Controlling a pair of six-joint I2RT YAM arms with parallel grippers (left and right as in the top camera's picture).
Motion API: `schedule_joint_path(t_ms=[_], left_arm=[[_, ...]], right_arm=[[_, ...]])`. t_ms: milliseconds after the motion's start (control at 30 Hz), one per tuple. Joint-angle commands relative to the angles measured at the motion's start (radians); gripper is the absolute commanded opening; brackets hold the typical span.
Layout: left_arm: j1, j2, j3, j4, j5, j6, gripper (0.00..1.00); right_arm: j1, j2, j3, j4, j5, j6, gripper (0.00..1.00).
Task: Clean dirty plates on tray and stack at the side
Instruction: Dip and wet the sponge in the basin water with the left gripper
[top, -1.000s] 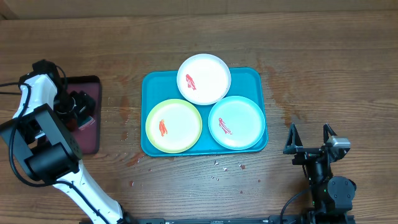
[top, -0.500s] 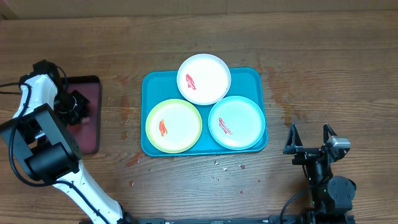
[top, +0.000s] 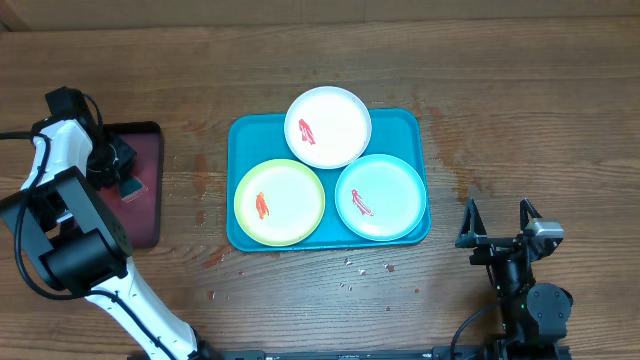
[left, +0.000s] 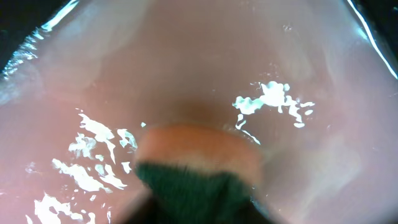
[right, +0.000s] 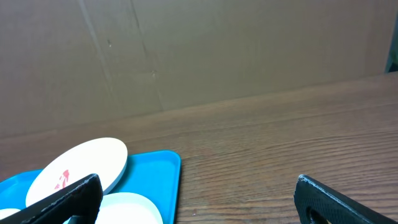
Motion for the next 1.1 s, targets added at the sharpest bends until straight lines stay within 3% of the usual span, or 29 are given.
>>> schedule_joint_path(t_ms=[0, 67, 100, 133, 400, 433, 500, 533, 633, 667, 767, 800, 1000, 1067], left_arm=[[-0.003, 0.02, 0.0, 0.008, -0.053, -0.003, 0.05], [-0.002, 0.02, 0.0, 0.019, -0.068, -0.003, 0.51], [-0.002, 0.02, 0.0, 0.023, -0.077, -0.003, 0.93], [-0.002, 0.02, 0.0, 0.029, -0.093, -0.003, 1.0], [-0.002, 0.02, 0.0, 0.051, -0.188, -0.003, 1.0], [-0.002, 0.02, 0.0, 0.051, -0.191, -0.002, 0.96], [-0.002, 0.02, 0.0, 0.051, -0.198, 0.001, 0.17], [-0.002, 0.02, 0.0, 0.051, -0.198, 0.0, 0.04], [-0.003, 0.02, 0.0, 0.043, -0.198, 0.0, 0.04], [-0.003, 0.02, 0.0, 0.027, -0.197, 0.0, 0.16], [-0.003, 0.02, 0.0, -0.018, -0.18, 0.0, 0.83], [-0.003, 0.02, 0.0, -0.031, -0.164, 0.0, 1.0], [-0.003, 0.02, 0.0, -0.137, 0.011, 0.0, 1.0], [-0.003, 0.02, 0.0, -0.163, 0.053, 0.0, 0.84]], right_arm=[[0.006, -0.007, -0.01, 0.006, 0.01, 0.0, 1.0], [0.006, -0.007, -0.01, 0.006, 0.01, 0.0, 1.0], [0.006, -0.007, -0.01, 0.006, 0.01, 0.0, 1.0], [0.006, -0.007, -0.01, 0.006, 0.01, 0.0, 1.0], [0.006, -0.007, -0.01, 0.006, 0.01, 0.0, 1.0], [0.006, -0.007, -0.01, 0.006, 0.01, 0.0, 1.0], [0.006, -0.007, -0.01, 0.006, 0.01, 0.0, 1.0], [0.006, -0.007, -0.01, 0.006, 0.01, 0.0, 1.0], [0.006, -0.007, -0.01, 0.006, 0.01, 0.0, 1.0], [0.006, -0.007, -0.01, 0.006, 0.01, 0.0, 1.0], [0.006, -0.007, -0.01, 0.006, 0.01, 0.0, 1.0], [0.006, -0.007, -0.01, 0.006, 0.01, 0.0, 1.0], [0.006, -0.007, -0.01, 0.006, 0.01, 0.0, 1.0], [0.006, -0.007, -0.01, 0.006, 0.01, 0.0, 1.0]])
